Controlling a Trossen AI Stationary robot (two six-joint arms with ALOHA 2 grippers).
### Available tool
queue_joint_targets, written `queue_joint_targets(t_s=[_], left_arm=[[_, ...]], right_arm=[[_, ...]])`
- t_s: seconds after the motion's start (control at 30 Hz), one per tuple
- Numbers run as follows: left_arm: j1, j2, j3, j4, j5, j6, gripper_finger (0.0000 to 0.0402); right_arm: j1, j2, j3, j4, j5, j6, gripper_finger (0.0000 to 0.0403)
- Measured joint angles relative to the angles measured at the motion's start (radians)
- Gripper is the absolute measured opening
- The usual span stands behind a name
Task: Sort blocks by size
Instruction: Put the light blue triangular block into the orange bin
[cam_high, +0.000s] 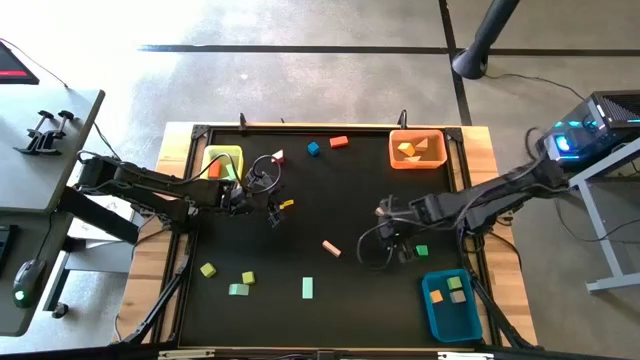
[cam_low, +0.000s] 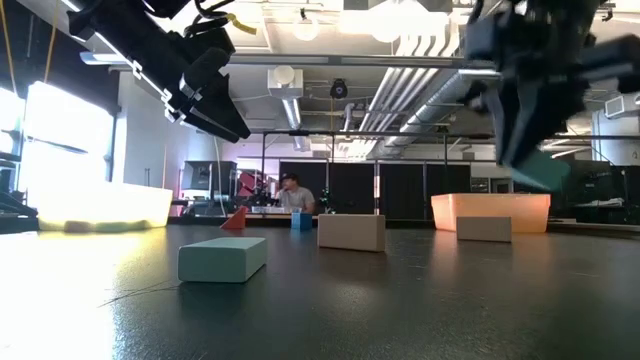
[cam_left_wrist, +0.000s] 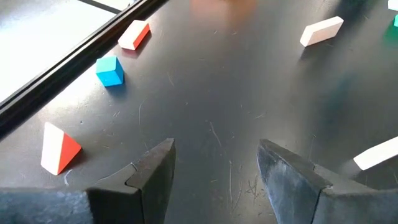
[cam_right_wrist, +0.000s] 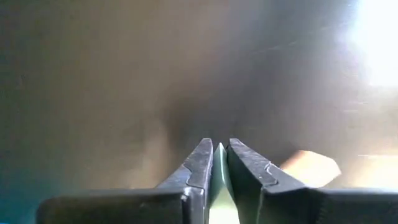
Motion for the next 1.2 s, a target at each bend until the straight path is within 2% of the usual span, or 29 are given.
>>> queue_joint_targets(t_s=[0.1, 0.2, 0.27, 0.4, 0.53, 0.67, 0.87, 1.03, 1.2], left_arm=[[0.000, 0.000, 0.000, 0.001, 0.000, 0.000, 0.0213], [0.000, 0.000, 0.000, 0.009, 0.000, 0.000, 0.0213], [0.000, 0.000, 0.000, 0.010, 0.000, 0.000, 0.0213], [0.000, 0.000, 0.000, 0.010, 0.000, 0.001, 0.0213], [0.000, 0.000, 0.000, 0.011, 0.000, 0.018, 0.0213], [0.000, 0.000, 0.000, 0.010, -0.006, 0.020, 0.0213], [0.000, 0.000, 0.000, 0.008, -0.006, 0.020, 0.0213], [0.000, 0.000, 0.000, 0.006, -0.015, 0.020, 0.0213], [-0.001, 0.000, 0.000, 0.007, -0.017, 0.019, 0.0213]], right_arm=[[-0.015, -0.094, 0.000, -0.010, 0.131, -0.020, 0.0032], [-0.101, -0.176, 0.001, -0.011, 0.174, -0.114, 0.0029], [-0.219, -0.210, 0.002, -0.010, 0.179, -0.176, 0.0029], [-0.525, -0.213, 0.002, -0.010, 0.140, -0.239, 0.0034], [-0.795, -0.144, 0.002, 0.033, 0.076, -0.256, 0.0039], [-0.969, -0.056, 0.002, 0.133, 0.076, -0.241, 0.0041], [-1.088, 0.045, 0.002, 0.247, 0.075, -0.223, 0.0054], [-1.129, 0.076, 0.002, 0.244, 0.080, -0.153, 0.0105], [-1.119, 0.037, 0.002, 0.216, 0.056, -0.091, 0.0150]])
